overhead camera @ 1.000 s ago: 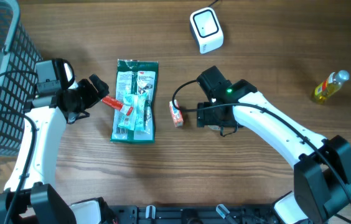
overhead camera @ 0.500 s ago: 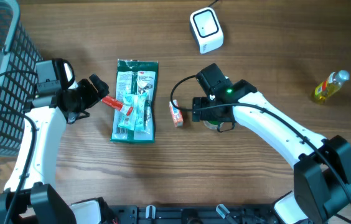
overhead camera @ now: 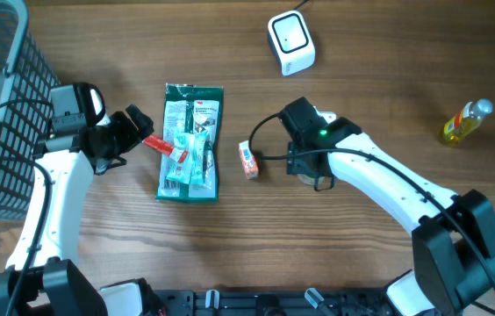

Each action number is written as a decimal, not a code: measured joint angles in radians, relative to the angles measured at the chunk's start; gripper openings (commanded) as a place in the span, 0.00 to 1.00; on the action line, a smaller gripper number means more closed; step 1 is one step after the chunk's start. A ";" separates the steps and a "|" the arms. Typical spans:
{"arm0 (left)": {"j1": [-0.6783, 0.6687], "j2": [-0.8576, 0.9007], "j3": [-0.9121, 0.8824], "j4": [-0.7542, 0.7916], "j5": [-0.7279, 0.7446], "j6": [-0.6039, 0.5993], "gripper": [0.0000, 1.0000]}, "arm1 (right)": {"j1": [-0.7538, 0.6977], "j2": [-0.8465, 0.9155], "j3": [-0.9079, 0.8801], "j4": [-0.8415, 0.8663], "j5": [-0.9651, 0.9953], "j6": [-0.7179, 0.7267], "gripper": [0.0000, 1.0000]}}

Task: Scan the item barcode
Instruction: 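Lift the jar with the right gripper and move it rightward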

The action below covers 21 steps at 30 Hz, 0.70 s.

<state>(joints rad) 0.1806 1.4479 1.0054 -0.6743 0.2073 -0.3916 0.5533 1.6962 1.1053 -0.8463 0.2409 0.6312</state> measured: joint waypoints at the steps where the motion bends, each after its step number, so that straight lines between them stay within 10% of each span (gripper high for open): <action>1: 0.000 0.000 0.000 0.000 0.000 0.000 1.00 | -0.008 0.000 0.000 -0.006 0.014 0.018 0.71; 21: 0.000 0.000 0.000 0.000 0.000 0.000 1.00 | -0.090 0.001 0.000 -0.059 -0.056 0.110 0.89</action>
<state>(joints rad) 0.1806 1.4479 1.0054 -0.6746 0.2077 -0.3916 0.4637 1.6970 1.1053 -0.9051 0.1848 0.7414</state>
